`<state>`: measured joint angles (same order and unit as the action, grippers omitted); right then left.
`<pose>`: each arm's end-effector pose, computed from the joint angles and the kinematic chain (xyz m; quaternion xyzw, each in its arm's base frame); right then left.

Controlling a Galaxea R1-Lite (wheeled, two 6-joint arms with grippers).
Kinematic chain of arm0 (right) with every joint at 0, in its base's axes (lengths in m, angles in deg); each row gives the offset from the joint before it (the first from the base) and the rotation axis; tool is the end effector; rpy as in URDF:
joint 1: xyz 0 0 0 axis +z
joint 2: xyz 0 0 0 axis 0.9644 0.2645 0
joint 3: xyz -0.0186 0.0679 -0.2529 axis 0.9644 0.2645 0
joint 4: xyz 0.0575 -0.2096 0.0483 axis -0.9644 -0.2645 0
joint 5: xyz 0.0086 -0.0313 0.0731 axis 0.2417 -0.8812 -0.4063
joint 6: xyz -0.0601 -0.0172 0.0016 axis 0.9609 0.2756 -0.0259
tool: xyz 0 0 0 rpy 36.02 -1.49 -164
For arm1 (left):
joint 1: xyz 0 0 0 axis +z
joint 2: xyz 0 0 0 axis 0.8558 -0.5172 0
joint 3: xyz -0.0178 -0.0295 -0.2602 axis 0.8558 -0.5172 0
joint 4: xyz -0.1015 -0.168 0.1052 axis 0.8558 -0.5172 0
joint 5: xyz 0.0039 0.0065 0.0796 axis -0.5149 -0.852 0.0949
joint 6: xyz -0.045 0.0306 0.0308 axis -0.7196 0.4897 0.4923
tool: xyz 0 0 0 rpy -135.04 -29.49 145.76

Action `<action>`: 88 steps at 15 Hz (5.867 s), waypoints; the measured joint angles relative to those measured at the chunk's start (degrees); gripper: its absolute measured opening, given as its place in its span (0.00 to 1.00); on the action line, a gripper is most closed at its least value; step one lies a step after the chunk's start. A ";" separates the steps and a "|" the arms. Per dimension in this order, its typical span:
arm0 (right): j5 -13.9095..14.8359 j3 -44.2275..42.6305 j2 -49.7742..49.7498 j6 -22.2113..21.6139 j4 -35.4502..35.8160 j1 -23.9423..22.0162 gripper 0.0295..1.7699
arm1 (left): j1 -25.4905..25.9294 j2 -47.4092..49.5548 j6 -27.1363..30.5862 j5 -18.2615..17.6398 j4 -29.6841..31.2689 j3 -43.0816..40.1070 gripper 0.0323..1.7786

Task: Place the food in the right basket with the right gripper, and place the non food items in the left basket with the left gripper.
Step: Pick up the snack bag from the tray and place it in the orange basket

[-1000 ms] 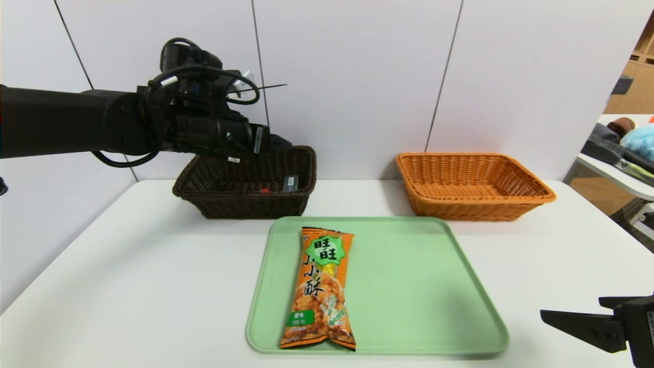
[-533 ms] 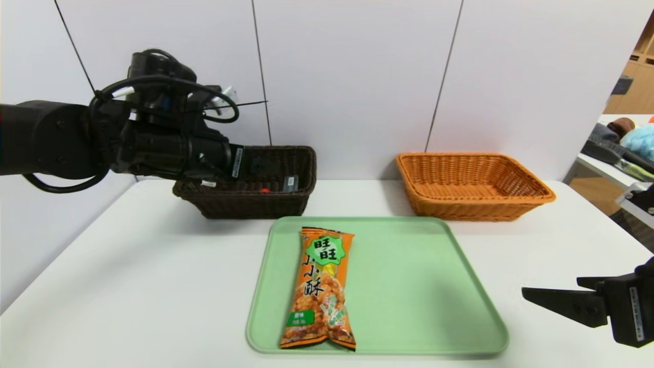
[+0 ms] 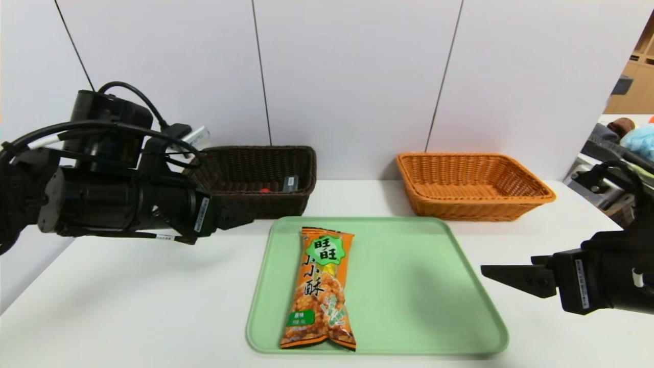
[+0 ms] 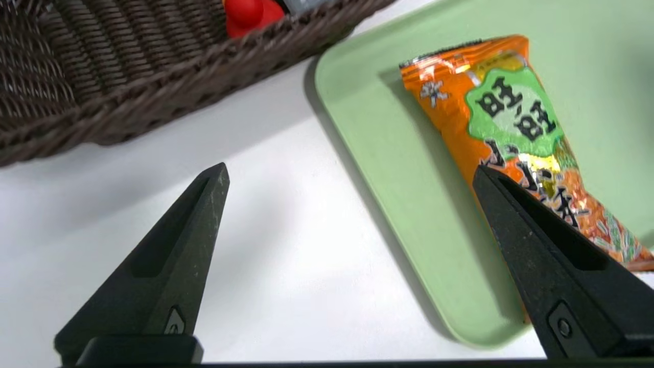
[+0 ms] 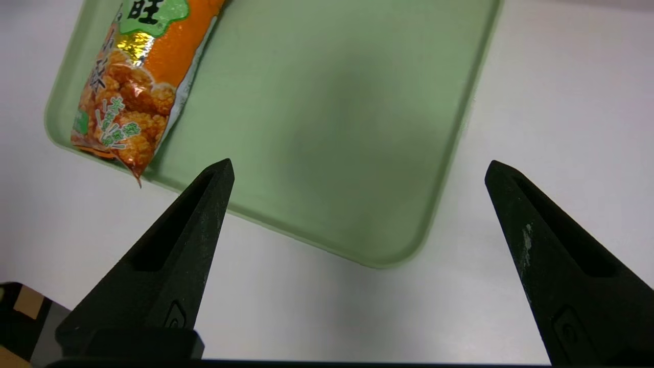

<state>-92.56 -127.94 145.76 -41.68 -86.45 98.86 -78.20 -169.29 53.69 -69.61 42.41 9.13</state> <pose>0.2256 0.1064 0.1401 0.0366 0.3445 0.1976 0.9170 0.3027 -0.1170 0.1522 0.0445 0.2795 -0.2425 0.9279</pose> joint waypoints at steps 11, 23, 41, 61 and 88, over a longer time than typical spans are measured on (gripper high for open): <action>0.72 -16.86 16.87 -11.67 -0.57 10.12 0.96 | -2.18 8.11 4.61 -0.89 -0.15 -9.96 0.95; 11.98 -36.66 33.83 -24.31 -13.87 22.95 0.96 | -3.02 9.69 4.96 -0.96 -0.02 -10.75 0.95; 22.02 -64.02 55.66 -30.40 -31.23 29.18 0.96 | -3.00 10.91 4.68 -1.00 0.24 -10.62 0.95; 22.09 -65.32 60.67 -31.01 -31.29 29.44 0.96 | -2.97 10.85 4.57 -0.98 0.40 -10.34 0.95; 22.39 -65.01 49.09 -30.96 -31.78 23.28 0.22 | -2.97 12.07 4.52 -0.96 0.40 -9.46 0.95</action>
<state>-70.16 -192.96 194.85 -72.65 -118.23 122.14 -81.17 -157.23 58.22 -70.58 42.81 -0.33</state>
